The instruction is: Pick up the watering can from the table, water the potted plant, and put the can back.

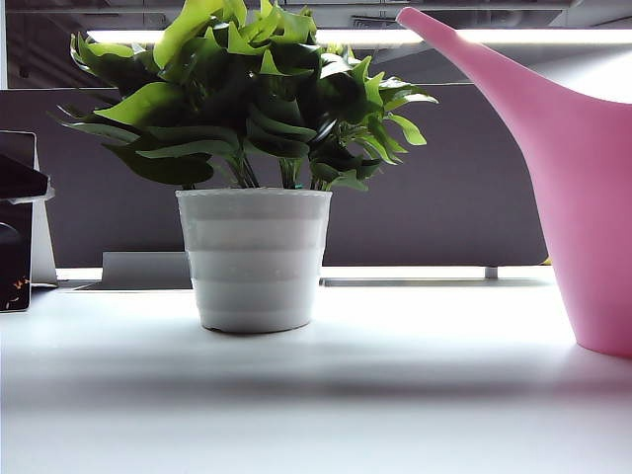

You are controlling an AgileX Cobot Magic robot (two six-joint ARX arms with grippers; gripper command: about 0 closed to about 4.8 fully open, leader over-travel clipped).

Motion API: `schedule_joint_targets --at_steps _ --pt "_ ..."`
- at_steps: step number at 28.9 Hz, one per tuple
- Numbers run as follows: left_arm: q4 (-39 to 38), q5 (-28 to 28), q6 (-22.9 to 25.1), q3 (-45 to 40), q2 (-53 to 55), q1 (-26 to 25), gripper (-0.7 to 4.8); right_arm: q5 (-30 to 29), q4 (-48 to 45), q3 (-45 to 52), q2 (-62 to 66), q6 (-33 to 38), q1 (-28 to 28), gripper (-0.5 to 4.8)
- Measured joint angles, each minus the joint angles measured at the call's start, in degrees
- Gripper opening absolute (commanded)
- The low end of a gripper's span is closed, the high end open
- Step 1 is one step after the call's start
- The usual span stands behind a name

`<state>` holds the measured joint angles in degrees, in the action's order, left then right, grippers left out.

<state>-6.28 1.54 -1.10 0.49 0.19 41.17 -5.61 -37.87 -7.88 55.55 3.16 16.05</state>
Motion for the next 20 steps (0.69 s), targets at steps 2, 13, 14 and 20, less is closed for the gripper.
schedule_joint_targets --at_steps 2,13,14,20 --pt "0.0 -0.02 0.0 0.0 0.0 0.0 -0.05 0.0 -0.02 0.0 0.0 -0.04 0.02 0.83" --pt "0.0 -0.02 0.0 0.0 0.0 0.0 -0.05 -1.33 -0.37 0.02 0.07 -0.17 0.02 -0.06" --pt "0.0 -0.02 0.0 0.0 0.0 0.0 -0.05 -1.38 -0.44 0.04 0.09 -0.02 0.04 -0.06" --pt "0.0 -0.02 0.0 0.0 0.0 0.0 -0.05 -1.6 -1.79 0.33 0.13 1.68 0.11 -0.06"
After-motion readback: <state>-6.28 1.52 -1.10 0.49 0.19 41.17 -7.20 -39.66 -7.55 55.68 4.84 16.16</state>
